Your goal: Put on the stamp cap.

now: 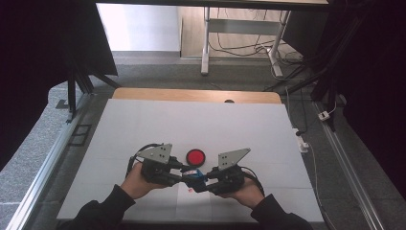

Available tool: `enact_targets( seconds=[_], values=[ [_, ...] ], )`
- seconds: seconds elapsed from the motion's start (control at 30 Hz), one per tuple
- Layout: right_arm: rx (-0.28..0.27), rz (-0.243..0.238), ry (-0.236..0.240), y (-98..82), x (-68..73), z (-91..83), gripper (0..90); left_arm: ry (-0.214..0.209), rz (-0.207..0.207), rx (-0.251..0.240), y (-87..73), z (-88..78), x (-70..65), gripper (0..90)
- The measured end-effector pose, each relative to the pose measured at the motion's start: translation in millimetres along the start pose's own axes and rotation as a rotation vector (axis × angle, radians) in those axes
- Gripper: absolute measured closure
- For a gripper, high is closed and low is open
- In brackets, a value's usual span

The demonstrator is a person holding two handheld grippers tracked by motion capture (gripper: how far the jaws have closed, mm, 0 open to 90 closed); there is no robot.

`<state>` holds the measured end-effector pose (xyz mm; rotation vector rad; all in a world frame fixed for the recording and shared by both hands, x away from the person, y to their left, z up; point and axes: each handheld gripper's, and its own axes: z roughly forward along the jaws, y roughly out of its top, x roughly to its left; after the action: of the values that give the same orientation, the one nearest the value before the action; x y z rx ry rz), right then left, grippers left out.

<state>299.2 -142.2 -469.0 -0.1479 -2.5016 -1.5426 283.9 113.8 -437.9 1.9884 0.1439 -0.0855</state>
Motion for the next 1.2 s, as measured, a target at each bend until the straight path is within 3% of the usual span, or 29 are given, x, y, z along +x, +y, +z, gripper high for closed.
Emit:
enact_targets(
  seconds=[0.57, 1.2],
  values=[
    [0.013, 0.003, -0.035, -1.9, 1.4, 2.5, 63.6, 0.018, -0.001, 0.031, 0.6, 1.9, -0.4, 69.5],
    [0.029, 0.01, -0.097, -1.4, 3.0, -0.2, 55.1, 0.061, -0.008, 0.012, 2.4, -7.2, -1.9, 69.5]
  ],
)
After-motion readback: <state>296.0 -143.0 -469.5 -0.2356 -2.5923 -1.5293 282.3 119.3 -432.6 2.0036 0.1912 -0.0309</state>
